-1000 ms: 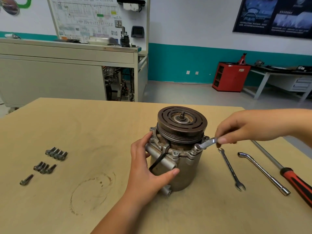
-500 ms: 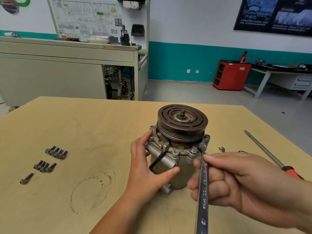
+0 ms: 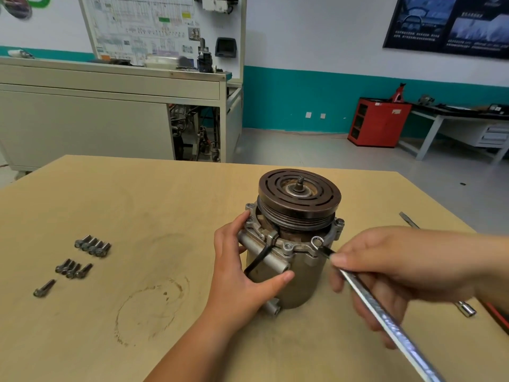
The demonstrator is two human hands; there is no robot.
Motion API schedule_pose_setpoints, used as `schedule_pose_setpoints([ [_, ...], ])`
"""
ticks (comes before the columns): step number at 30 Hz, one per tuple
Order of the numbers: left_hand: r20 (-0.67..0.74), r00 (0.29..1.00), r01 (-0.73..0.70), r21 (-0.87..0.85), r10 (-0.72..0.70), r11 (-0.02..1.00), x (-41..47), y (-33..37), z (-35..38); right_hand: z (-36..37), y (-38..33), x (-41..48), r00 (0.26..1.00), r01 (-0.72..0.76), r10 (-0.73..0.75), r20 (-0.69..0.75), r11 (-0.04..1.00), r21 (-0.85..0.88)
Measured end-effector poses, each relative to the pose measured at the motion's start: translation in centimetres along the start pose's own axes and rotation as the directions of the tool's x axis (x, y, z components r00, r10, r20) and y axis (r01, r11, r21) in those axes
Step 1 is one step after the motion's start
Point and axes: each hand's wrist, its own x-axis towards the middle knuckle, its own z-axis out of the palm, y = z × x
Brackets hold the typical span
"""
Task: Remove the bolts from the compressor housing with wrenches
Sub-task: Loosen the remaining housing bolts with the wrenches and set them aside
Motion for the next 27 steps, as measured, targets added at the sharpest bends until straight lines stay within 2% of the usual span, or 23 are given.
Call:
schedule_pose_setpoints([
  [1, 0.003, 1.0, 0.006, -0.005, -0.006, 1.0, 0.0, 0.0, 0.0, -1.2, -0.4, -0.3, 0.999, -0.046, 0.048, 0.008, 0.982, -0.184],
  [3, 0.008, 1.0, 0.013, -0.009, -0.012, 1.0, 0.0, 0.0, 0.0, -3.3, -1.2, -0.5, 0.994, -0.106, 0.085, -0.065, 0.867, -0.487],
  [5, 0.008, 1.0, 0.01, -0.007, -0.01, 1.0, 0.0, 0.1, 0.0, -4.9, -1.7, -0.1, 0.978, -0.144, -0.008, -0.208, 0.695, -0.705],
  [6, 0.006, 1.0, 0.008, -0.007, -0.008, 1.0, 0.0, 0.1, 0.0, -5.5, -1.8, 0.2, 0.963, -0.122, -0.112, -0.246, 0.633, -0.764],
  [8, 0.005, 1.0, 0.006, -0.006, -0.006, 1.0, 0.0, 0.1, 0.1, -6.4, -1.8, 0.7, 0.923, -0.047, -0.289, -0.256, 0.574, -0.817],
  [10, 0.007, 1.0, 0.011, -0.008, -0.011, 1.0, -0.1, 0.1, 0.0, -7.3, -1.6, 0.4, 0.916, -0.015, -0.324, -0.236, 0.56, -0.829],
  [12, 0.007, 1.0, 0.011, -0.014, -0.011, 1.0, -0.1, 0.1, 0.0, -8.4, -1.3, -0.7, 0.944, -0.013, -0.264, -0.199, 0.572, -0.82],
  [15, 0.005, 1.0, 0.01, -0.016, -0.01, 1.0, -0.1, 0.1, 0.0, -8.7, -0.1, -2.3, 0.986, -0.004, -0.113, -0.123, 0.721, -0.693],
  [18, 0.002, 1.0, 0.005, -0.012, -0.005, 1.0, 0.0, 0.0, 0.0, -7.0, 2.0, -2.1, 0.996, 0.073, -0.09, -0.028, 0.927, -0.369],
  [20, 0.0, 1.0, 0.004, -0.007, -0.004, 1.0, 0.0, 0.0, 0.0, -4.7, 2.9, -1.5, 0.996, 0.092, -0.093, -0.003, 0.986, -0.143],
  [22, -0.003, 1.0, 0.001, -0.004, -0.001, 1.0, 0.0, -0.1, 0.0, -1.6, 3.3, -1.1, 0.99, 0.141, -0.135, -0.052, 0.977, 0.159],
  [24, -0.006, 1.0, -0.009, -0.002, 0.009, 1.0, -0.1, -0.3, 0.1, 1.6, 2.4, -0.9, 0.976, 0.215, -0.182, -0.117, 0.871, 0.442],
  [27, -0.03, 0.999, -0.025, 0.008, 0.025, 1.0, 0.0, -0.6, 0.1, 4.2, 0.7, -0.8, 0.954, 0.3, -0.243, -0.175, 0.759, 0.578],
])
